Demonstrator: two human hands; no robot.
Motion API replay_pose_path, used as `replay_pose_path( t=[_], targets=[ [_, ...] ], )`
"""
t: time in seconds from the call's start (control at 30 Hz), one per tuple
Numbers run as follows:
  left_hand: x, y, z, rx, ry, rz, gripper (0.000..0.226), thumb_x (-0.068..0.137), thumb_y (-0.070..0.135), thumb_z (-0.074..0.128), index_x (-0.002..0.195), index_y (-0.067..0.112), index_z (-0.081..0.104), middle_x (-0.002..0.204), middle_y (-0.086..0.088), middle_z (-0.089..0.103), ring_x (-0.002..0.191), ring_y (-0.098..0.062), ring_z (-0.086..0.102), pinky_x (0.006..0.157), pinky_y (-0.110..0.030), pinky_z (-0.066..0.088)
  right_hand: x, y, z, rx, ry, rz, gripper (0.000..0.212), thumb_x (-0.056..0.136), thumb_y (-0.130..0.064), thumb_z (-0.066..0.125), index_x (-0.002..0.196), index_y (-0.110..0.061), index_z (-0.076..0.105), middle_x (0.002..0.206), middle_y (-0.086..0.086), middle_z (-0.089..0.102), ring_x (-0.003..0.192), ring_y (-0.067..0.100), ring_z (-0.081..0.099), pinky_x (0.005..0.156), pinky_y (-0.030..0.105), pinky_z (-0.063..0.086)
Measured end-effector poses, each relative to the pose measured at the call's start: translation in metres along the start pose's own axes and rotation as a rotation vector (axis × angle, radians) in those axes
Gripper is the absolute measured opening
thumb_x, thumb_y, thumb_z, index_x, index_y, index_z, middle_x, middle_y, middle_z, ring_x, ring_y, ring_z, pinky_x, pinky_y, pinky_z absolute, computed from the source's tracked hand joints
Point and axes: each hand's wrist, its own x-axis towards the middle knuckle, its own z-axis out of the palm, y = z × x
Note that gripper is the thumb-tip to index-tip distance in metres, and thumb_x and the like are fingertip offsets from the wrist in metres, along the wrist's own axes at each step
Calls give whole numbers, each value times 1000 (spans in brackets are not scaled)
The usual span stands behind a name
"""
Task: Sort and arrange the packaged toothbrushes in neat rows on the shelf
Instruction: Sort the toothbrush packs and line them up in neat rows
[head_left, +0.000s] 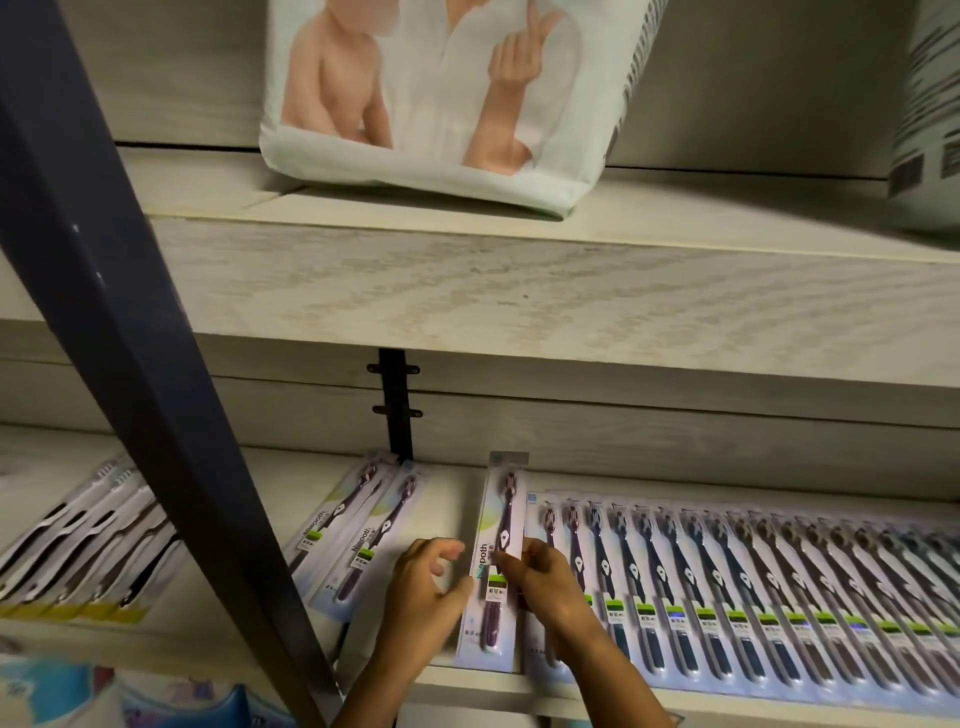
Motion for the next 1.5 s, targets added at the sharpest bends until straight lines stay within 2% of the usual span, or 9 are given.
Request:
replay_pose_path(
  t=[0.13,0.27,0.47,0.6,0.9,1.07,1.23,1.4,1.5],
  targets=[
    [15,-23,-16,254,216,-78,29,85,7,57,114,14,58,118,-4,57,113,-21,50,92,-32,45,-2,-1,-3,2,34,-4,20,89,-18,61,98,-1,59,100,25,66,91,33,66,87,45,54],
    [34,-41,-24,613,191,-195,37,95,29,46,129,13,47,132,-5,50,124,-19,44,101,-28,40,-5,1,-4,34,49,3,32,88,-20,64,104,6,53,108,35,57,100,45,60,90,54,50],
    [41,-61,-17,917,88,-316,46,95,40,39,134,15,36,138,-11,41,128,-26,38,103,-38,39,-9,3,-11,82,26,-3,10,90,-11,59,98,-5,59,90,15,69,78,22,68,64,25,54],
    [42,-64,-16,925,103,-328,44,91,34,49,129,16,38,133,-11,44,123,-25,42,100,-36,40,-11,5,-17,47,40,20,14,89,-17,61,100,-9,60,96,16,70,85,25,69,79,35,56],
    [45,-47,-28,625,129,-293,55,70,24,75,115,7,49,117,-13,51,94,-23,57,70,-26,48,-14,4,-23,22,59,26,13,91,-17,58,103,-12,58,95,9,70,81,20,70,71,30,54],
    [33,-26,-24,76,125,-134,46,67,12,81,93,7,44,86,-5,56,71,-18,52,55,-18,38,-10,-1,-29,64,144,-3,7,91,-15,58,97,-11,57,89,10,69,78,21,67,77,36,56],
    [23,-18,-20,-312,20,-231,34,68,9,81,92,9,57,85,-9,69,80,-24,66,66,-27,50,6,-3,-15,-254,133,-25,18,90,-29,60,98,-20,47,92,1,63,84,16,66,79,33,56],
    [18,-16,-22,-307,3,-258,31,73,8,76,94,7,54,85,-6,65,76,-16,62,58,-20,46,22,11,-3,-632,164,-55,18,95,-28,51,104,-12,53,95,1,61,78,9,57,59,11,47],
    [18,-17,-24,-286,7,-271,31,74,9,76,96,7,54,86,-4,63,77,-15,61,57,-19,46,27,23,-4,-767,241,-54,22,96,-22,50,110,-6,57,103,7,67,84,14,65,74,21,56]
  ],
)
